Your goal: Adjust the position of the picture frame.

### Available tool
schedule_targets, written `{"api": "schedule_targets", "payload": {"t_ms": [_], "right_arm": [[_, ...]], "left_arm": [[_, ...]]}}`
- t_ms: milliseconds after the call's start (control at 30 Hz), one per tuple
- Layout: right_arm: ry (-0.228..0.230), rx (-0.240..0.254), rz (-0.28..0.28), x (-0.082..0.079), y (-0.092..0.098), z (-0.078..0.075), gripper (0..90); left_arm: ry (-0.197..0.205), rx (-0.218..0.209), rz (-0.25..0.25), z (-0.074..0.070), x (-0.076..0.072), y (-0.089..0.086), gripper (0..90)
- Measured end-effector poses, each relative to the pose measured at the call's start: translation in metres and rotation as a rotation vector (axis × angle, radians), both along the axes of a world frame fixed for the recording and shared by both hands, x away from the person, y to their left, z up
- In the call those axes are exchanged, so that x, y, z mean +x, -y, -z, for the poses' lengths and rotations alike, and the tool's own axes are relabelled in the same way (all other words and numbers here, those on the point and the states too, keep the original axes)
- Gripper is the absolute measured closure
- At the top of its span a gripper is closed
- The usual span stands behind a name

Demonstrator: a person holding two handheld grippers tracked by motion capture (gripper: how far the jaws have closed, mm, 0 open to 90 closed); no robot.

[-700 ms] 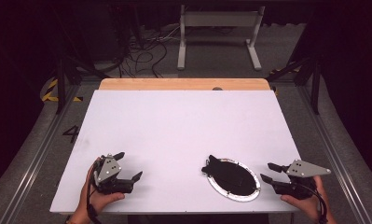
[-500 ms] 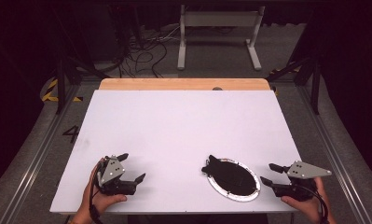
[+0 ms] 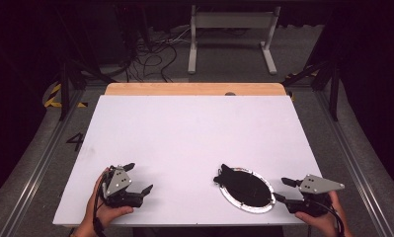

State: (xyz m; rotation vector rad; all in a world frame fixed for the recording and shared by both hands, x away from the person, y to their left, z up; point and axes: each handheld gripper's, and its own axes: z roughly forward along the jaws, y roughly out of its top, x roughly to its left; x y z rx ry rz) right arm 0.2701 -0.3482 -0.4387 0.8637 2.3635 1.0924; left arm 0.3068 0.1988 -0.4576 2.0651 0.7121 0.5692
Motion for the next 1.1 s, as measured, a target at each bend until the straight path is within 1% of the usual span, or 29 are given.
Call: {"api": "schedule_targets", "payload": {"t_ms": [33, 100, 200, 333, 667, 733, 800, 1000, 1067, 1100], "right_arm": [[-0.013, 0.001, -0.008, -0.001, 0.0, 0.003, 41.1], [-0.026, -0.013, -0.019, -0.003, 0.001, 0.007, 41.1], [-0.044, 0.005, -0.025, -0.006, 0.002, 0.011, 42.0], [-0.062, -0.006, -0.046, -0.007, -0.002, 0.015, 42.2], [-0.076, 0.004, -0.069, -0.01, -0.002, 0.017, 41.9], [-0.08, -0.003, -0.077, -0.012, -0.002, 0.018, 42.5], [-0.082, -0.028, -0.085, -0.014, -0.003, 0.019, 42.7], [-0.087, -0.024, -0.103, -0.014, -0.006, 0.02, 41.6], [-0.088, -0.022, -0.101, -0.015, -0.007, 0.02, 41.5], [-0.088, -0.023, -0.099, -0.015, -0.008, 0.02, 41.6]], "left_arm": [[-0.002, 0.001, -0.002, 0.0, 0.0, 0.0, 9.6], [-0.001, 0.006, 0.002, 0.001, 0.001, 0.0, 9.6], [-0.001, 0.01, 0.002, 0.001, 0.001, 0.0, 9.6], [0.0, 0.012, 0.003, 0.001, 0.001, 0.0, 9.6], [-0.009, 0.013, 0.006, 0.002, 0.001, 0.0, 9.7], [-0.01, 0.007, 0.006, 0.002, 0.001, 0.001, 9.7], [-0.01, 0.002, 0.011, 0.002, 0.001, 0.002, 9.7], [-0.012, 0.014, 0.015, 0.003, 0.001, 0.003, 9.7], [-0.012, 0.018, 0.017, 0.003, 0.001, 0.003, 9.7], [-0.019, 0.016, 0.019, 0.003, 0.001, 0.004, 9.8]]}}
